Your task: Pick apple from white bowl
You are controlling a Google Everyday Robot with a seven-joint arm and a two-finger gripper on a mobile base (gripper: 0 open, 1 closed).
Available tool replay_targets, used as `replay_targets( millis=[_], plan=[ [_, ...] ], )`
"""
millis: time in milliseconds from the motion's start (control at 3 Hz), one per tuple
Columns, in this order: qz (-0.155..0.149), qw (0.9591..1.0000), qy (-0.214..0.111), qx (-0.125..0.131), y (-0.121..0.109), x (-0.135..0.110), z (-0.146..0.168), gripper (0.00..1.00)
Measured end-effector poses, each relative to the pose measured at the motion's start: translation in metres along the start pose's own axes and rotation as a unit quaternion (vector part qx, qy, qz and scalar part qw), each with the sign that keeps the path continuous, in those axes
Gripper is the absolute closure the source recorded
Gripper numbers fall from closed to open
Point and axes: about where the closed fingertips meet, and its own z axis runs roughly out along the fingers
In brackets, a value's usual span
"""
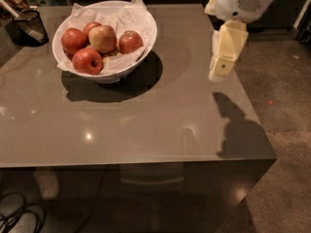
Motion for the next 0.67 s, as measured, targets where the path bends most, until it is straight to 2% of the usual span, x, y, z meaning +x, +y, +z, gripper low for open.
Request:
replay_targets(
  millis=[333, 667],
  plan=[
    [-0.030, 0.9995, -0.007, -0.008, -0.0280, -0.0365, 0.0117, 0.00],
    [-0.035, 0.9993, -0.016, 0.003, -0.0343, -0.0460, 0.0108, 0.00]
  ],
)
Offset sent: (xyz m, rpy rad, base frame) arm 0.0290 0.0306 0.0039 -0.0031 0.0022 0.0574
